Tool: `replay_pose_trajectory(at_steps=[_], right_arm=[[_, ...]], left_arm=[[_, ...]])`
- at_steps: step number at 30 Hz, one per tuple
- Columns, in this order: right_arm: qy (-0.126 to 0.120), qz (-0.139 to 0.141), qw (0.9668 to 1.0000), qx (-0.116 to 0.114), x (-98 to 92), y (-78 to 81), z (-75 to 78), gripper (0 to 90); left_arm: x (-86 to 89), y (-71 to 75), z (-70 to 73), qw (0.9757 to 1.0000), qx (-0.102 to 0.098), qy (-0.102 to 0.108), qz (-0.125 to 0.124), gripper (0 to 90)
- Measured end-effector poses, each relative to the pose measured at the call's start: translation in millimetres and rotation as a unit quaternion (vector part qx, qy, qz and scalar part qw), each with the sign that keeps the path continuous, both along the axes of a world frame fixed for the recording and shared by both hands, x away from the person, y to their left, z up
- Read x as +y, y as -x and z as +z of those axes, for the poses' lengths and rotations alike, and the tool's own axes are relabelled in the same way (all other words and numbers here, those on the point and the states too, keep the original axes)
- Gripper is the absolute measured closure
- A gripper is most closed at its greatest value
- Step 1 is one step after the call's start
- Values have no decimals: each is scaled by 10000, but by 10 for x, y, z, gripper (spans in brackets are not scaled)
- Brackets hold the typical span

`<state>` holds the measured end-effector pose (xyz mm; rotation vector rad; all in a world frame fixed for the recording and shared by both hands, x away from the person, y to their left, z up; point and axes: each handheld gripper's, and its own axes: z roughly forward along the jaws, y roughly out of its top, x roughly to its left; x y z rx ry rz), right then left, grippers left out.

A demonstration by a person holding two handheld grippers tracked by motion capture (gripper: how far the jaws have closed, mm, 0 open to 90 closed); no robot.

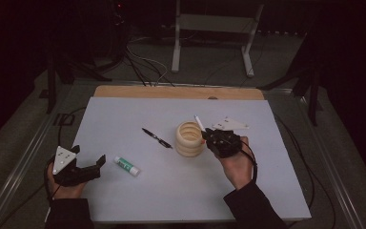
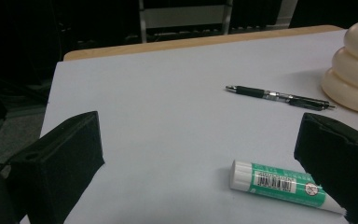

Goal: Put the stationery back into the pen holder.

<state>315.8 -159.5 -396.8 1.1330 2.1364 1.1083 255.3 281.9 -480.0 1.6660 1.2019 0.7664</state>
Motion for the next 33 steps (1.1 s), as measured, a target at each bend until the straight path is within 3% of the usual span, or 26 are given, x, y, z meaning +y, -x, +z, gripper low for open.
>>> replay_pose_trajectory(at_steps=[18, 33], right_arm=[[-293, 44, 9980, -563, 23, -222, 155, 794], [-363, 146, 9964, -754, 107, -372, 178, 794]], left_arm=[[0, -3, -4, 10000, 13, -5, -14, 16], [5, -6, -8, 10000, 22, 3, -19, 16]])
